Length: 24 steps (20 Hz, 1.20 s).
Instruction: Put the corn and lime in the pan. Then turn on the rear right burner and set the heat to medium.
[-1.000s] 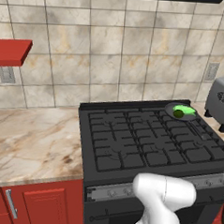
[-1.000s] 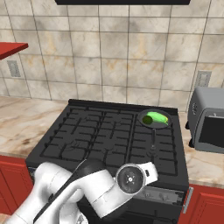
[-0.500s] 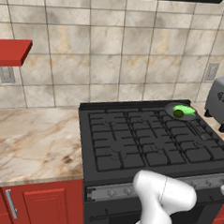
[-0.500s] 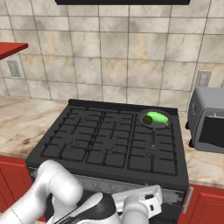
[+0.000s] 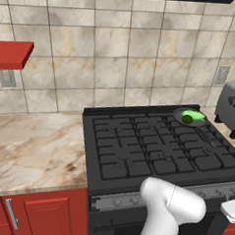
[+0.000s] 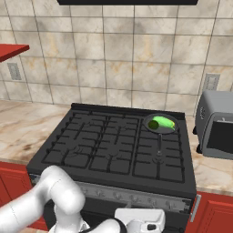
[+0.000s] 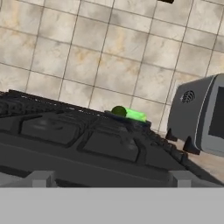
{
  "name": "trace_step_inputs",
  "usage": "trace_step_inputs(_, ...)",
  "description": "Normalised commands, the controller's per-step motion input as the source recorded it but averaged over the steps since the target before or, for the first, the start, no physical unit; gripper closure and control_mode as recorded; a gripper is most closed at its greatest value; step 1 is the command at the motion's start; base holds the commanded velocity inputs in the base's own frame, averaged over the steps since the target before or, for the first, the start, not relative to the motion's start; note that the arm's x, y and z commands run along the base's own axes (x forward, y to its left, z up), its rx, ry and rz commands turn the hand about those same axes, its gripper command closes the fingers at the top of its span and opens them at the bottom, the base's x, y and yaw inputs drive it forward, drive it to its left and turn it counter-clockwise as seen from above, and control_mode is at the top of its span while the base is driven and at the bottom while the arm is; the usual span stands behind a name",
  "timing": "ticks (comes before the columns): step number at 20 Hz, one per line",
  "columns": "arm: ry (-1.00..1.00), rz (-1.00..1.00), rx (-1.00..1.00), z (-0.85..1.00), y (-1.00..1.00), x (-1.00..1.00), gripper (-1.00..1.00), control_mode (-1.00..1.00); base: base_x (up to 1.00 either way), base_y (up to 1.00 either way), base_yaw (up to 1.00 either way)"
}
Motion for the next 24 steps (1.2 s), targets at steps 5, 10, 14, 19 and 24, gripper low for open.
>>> trace_step_inputs(5,-0.01,0.0,0.06,-0.11,-0.12,0.0,-1.0,-1.0,0.0,0.0,0.0)
trace_step_inputs(10,0.05,0.04,0.04,-0.07,-0.1,0.04,-1.0,-1.0,0.0,0.0,0.0)
trace_step_inputs(14,0.08,0.07,0.08,-0.22,0.0,0.12,-1.0,-1.0,0.0,0.0,0.0)
trace_step_inputs(19,0.02,0.04,0.1,-0.7,-0.01,0.02,-1.0,-1.0,0.0,0.0,0.0)
trace_step_inputs(24,0.0,0.0,0.04,-0.36,-0.18,0.11,-1.0,-1.0,0.0,0.0,0.0)
